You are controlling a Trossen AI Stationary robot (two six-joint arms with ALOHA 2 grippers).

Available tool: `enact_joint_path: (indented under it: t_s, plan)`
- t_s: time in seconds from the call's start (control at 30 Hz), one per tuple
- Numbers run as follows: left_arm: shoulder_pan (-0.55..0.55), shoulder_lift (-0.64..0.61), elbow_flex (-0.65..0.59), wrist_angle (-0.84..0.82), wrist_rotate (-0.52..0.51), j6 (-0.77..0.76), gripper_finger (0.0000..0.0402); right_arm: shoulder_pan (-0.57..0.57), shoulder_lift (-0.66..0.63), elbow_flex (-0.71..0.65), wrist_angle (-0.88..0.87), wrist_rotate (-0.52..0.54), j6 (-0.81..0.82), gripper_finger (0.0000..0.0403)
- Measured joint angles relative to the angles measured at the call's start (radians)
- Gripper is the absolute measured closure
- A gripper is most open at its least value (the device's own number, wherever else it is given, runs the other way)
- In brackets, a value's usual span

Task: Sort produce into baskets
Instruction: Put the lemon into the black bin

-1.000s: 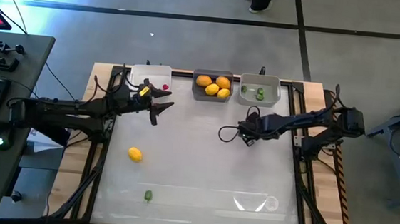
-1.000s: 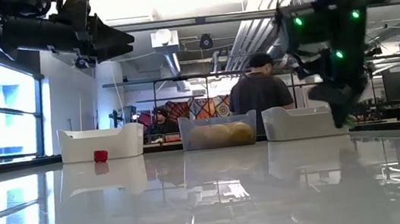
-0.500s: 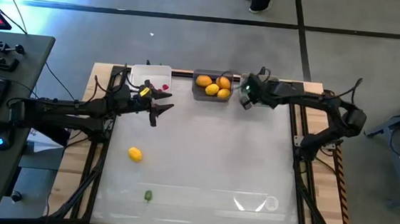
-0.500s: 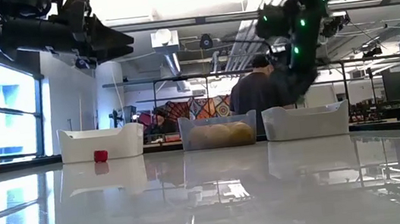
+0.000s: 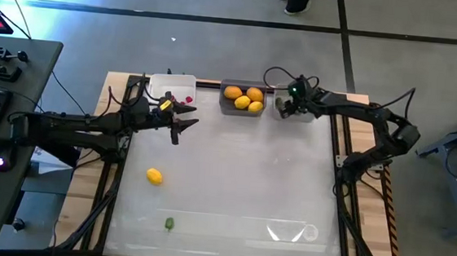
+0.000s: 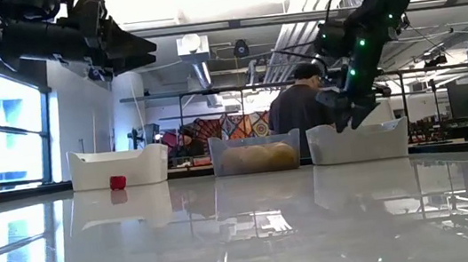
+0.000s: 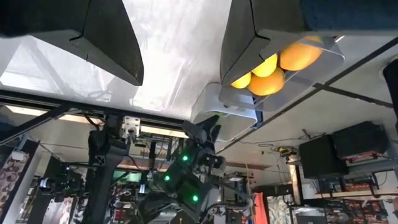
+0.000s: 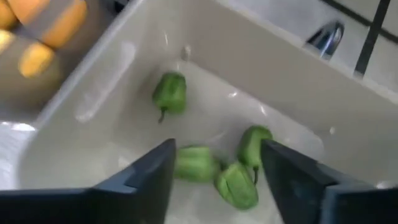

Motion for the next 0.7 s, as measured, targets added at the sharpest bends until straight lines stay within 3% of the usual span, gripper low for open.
enact_joint_path:
  t_s: [0.17,0.3,0.4,0.6,0.7]
  plan:
    - [-0.019,0.0,0.003,-0.025,0.0,0.003,0.0203,0.021,0.0,0.041,0.001,0.003,-0.053,0.0115]
    - [-0.059,0.0,0.07,-0.198,0.0,0.043,0.0204,0.057,-0.012,0.055,-0.003,0.031,-0.067,0.0111]
    - [-0.107,0.0,0.155,-0.389,0.0,0.053,0.0209,0.104,-0.036,0.053,-0.001,0.066,-0.074,0.0165]
    - [-0.237,0.0,0.309,-0.728,-0.027,0.039,0.0233,0.221,-0.068,0.014,0.048,0.212,-0.106,0.0364]
    - [-0.294,0.0,0.357,-0.847,-0.055,0.001,0.0249,0.283,-0.073,-0.005,0.112,0.265,-0.112,0.0385]
